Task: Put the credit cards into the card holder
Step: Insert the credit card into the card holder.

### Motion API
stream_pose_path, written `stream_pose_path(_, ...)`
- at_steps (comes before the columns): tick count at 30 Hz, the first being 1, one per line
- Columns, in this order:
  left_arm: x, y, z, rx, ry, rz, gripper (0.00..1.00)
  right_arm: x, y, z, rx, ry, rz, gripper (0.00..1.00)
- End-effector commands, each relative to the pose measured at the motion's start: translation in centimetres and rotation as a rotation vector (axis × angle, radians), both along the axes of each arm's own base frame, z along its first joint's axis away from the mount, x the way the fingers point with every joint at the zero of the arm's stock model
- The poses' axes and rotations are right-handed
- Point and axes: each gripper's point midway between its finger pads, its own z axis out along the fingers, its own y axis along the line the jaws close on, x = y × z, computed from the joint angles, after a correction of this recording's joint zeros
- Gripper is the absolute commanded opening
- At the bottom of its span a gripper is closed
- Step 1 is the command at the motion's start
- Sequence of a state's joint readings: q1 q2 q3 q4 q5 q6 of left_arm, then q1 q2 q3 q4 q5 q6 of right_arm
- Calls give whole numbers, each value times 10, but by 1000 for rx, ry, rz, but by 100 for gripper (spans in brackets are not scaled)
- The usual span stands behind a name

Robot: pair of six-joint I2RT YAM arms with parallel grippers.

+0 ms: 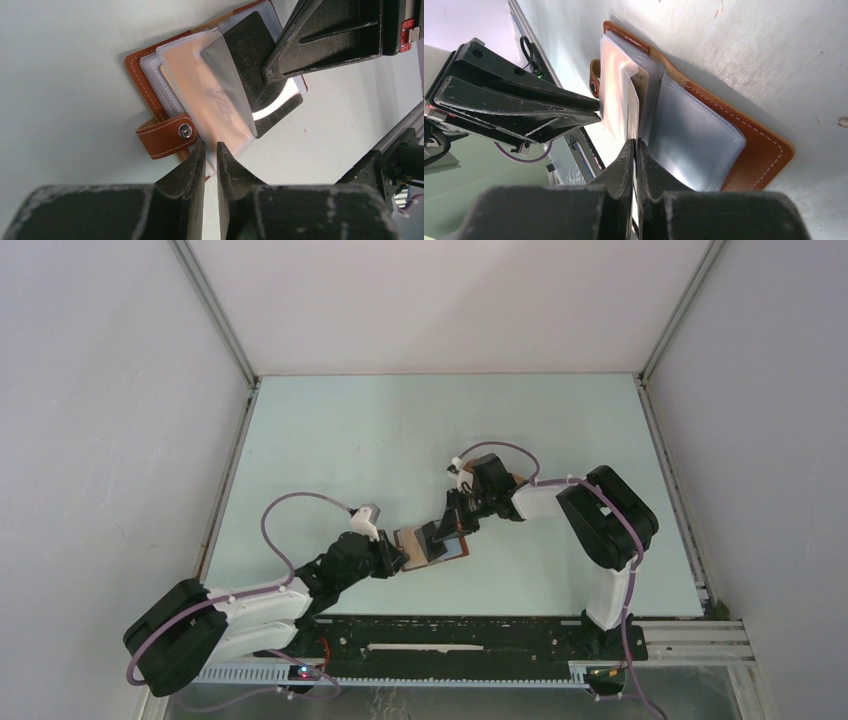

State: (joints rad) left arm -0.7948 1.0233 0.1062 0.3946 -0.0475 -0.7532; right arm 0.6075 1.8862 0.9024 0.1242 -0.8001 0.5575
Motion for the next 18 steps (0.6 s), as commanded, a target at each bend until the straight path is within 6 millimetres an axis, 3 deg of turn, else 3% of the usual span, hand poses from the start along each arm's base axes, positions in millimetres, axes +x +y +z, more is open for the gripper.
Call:
stream_pose_path(1, 0, -4, 5, -40, -12, -9, 18, 3, 3, -4, -12, -43, 19, 5)
stream_pose_path(18, 1, -9, 1, -33, 9, -19, 16, 14, -9, -7, 15, -44, -39, 0)
